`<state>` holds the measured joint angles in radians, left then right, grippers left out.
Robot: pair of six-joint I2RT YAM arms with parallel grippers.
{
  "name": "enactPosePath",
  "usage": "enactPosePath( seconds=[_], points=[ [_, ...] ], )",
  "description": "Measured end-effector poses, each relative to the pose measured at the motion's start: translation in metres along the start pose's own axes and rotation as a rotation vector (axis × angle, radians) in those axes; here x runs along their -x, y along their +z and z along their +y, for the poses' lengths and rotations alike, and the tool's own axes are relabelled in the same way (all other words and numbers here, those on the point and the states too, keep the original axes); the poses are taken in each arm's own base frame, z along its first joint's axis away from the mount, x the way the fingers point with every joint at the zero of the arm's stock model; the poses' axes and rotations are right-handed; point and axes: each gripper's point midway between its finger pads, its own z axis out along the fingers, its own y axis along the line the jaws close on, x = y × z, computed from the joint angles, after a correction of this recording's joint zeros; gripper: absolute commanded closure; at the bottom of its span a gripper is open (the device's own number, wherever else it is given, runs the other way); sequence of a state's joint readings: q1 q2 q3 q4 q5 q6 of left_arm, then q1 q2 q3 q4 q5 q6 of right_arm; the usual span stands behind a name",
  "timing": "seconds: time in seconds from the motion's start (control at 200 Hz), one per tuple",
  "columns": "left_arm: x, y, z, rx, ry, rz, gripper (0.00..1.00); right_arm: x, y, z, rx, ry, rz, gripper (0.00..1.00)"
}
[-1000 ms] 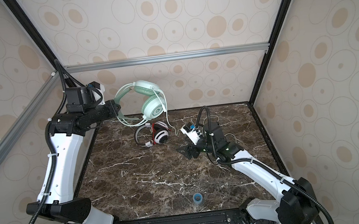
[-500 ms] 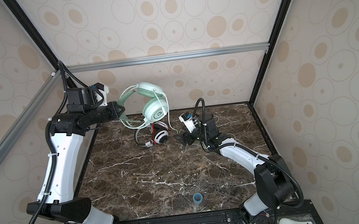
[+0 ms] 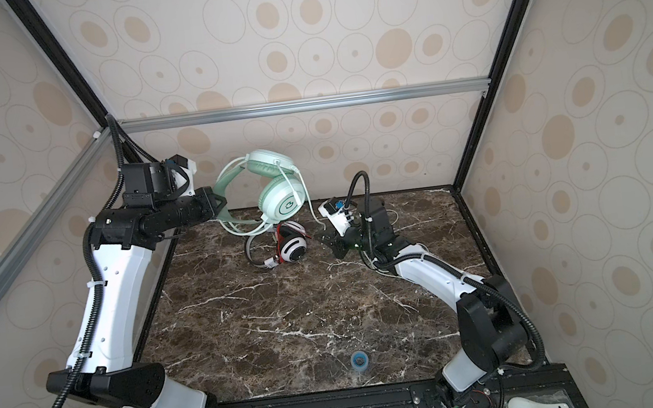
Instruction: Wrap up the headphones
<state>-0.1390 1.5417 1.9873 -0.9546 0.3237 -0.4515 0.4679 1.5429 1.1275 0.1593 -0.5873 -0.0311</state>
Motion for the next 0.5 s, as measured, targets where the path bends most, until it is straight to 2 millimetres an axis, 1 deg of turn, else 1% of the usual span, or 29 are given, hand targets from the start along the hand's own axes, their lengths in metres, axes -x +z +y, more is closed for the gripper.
enactPosePath(
  seconds=[0.1, 0.195, 0.35, 0.43, 0.5],
  points=[
    [0.006, -0.001, 0.007, 0.041, -0.017, -0.035, 1.0, -0.005, -0.003, 0.003, -0.044, -0.001, 0.029, 1.0],
    [0.008, -0.003, 0.015, 0.082, -0.026, -0.07, 1.0, -0.006, -0.014, 0.014, -0.092, -0.027, 0.07, 1.0],
    [0.008, -0.006, 0.028, 0.139, -0.035, -0.118, 1.0, 0.003, -0.041, 0.05, -0.128, -0.102, 0.103, 1.0],
    [0.007, -0.006, 0.034, 0.16, -0.038, -0.137, 1.0, 0.003, -0.054, 0.068, -0.138, -0.138, 0.132, 1.0],
    [0.006, -0.004, 0.038, 0.172, -0.038, -0.151, 1.0, 0.001, -0.06, 0.082, -0.142, -0.168, 0.168, 1.0]
  ],
)
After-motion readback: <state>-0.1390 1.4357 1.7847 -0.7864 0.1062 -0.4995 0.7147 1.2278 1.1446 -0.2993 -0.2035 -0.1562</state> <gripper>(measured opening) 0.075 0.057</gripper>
